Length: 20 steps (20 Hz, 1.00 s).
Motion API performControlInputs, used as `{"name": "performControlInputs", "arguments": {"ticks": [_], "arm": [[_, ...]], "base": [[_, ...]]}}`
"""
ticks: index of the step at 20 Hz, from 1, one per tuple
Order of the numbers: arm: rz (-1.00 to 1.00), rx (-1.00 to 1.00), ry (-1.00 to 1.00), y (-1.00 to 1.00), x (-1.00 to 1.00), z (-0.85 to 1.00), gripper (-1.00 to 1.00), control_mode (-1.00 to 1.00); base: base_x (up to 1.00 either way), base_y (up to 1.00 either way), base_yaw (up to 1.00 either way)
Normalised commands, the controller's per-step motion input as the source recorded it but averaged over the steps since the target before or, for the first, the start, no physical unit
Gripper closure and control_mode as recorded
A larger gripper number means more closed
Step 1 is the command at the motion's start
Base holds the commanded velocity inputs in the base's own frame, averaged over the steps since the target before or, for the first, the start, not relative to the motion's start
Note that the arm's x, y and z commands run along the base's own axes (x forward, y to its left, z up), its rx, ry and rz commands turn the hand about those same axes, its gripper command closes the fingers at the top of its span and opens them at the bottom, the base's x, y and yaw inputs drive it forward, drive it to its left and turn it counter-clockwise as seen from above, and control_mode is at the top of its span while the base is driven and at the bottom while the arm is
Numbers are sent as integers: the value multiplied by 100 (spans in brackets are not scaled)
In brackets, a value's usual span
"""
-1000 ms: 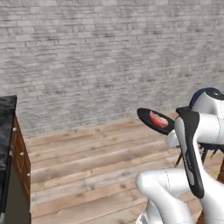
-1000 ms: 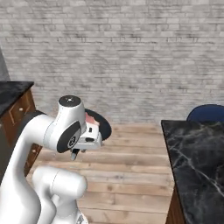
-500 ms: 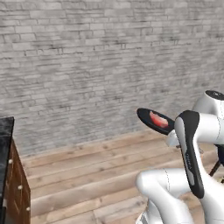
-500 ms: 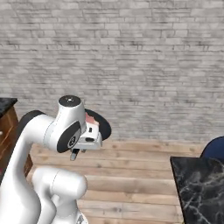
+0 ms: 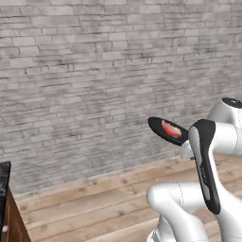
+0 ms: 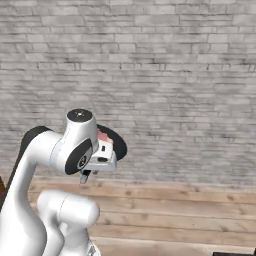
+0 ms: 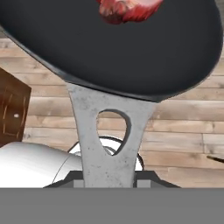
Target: Pick up the pan with the steak in it and place it on the dining table. Then place the steak on the plate.
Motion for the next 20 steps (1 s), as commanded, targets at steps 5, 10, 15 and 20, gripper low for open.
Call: {"name": "performControlInputs", "arguments": {"ticks": [5, 10, 15, 20], "arm": [[0, 0, 0, 0, 0, 0, 100, 100], [0, 0, 0, 0, 0, 0, 100, 100], [0, 0, 0, 0, 0, 0, 100, 100], [0, 0, 0, 0, 0, 0, 100, 100]], "base": [[100, 29, 0], [93, 29, -12], [25, 18, -46], [0, 0, -50]]}}
